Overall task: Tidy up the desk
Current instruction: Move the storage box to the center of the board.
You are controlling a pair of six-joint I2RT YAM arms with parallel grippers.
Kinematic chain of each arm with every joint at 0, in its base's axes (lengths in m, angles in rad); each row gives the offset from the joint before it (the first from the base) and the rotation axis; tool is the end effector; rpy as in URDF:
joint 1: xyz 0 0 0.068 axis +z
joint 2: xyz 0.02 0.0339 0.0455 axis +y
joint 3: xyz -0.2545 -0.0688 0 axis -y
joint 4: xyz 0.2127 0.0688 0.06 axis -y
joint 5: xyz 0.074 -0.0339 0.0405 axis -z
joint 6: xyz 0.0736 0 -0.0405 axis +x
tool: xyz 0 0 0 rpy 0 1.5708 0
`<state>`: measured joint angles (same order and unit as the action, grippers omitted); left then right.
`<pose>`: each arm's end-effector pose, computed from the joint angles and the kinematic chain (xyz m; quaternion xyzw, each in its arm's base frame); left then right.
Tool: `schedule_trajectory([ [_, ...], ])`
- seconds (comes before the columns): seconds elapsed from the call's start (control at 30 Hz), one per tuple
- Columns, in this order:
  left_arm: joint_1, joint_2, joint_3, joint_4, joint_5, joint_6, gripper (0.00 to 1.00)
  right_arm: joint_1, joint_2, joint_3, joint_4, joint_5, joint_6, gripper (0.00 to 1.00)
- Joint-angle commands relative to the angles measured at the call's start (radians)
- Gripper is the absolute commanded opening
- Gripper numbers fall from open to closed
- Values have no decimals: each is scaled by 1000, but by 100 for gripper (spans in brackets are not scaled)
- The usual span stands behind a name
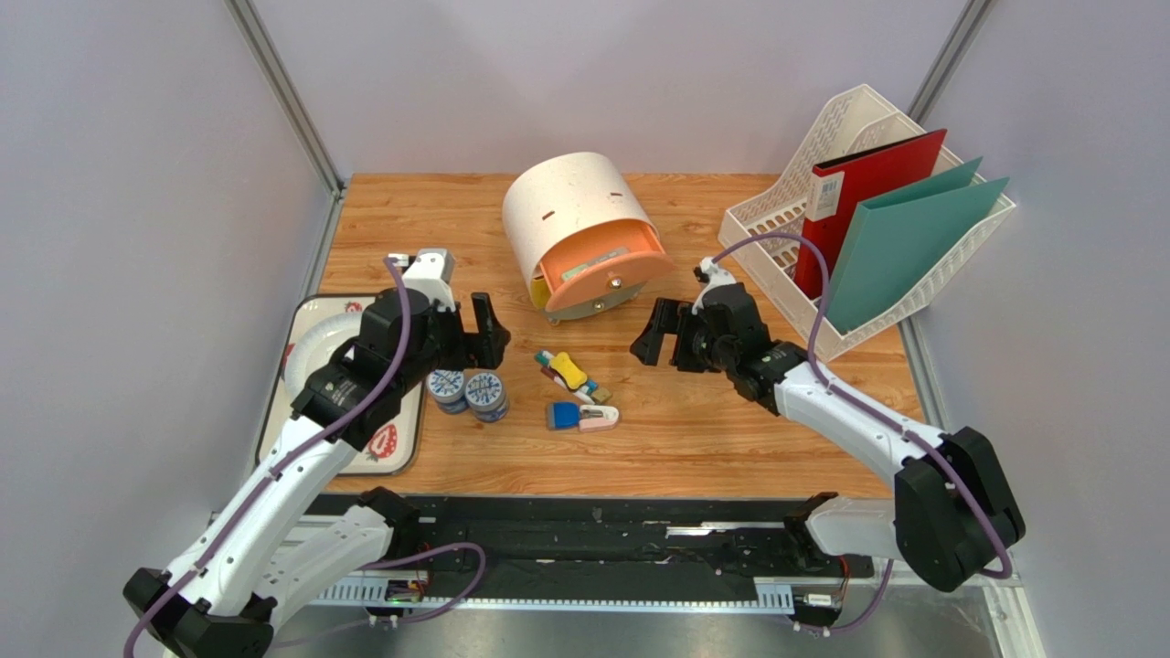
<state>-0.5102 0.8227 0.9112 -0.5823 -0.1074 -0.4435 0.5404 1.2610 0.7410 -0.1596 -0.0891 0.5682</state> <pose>0.1636 -0.0825 0.3089 0.0011 0.8577 -0.1941 0.4761 0.2293 0.1452 0.2097 -0.0067 0.9016 0.2608 0.3449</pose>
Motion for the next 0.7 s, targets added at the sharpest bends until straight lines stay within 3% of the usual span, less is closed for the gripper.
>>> schedule_trajectory([
  [0.0,4,24,45,13,-6,-15,99,6,3,46,38,-17,19,99],
  [0.67,6,-2,-20,59,40,-38,99,9,-9,98,-123,86,-110,100],
])
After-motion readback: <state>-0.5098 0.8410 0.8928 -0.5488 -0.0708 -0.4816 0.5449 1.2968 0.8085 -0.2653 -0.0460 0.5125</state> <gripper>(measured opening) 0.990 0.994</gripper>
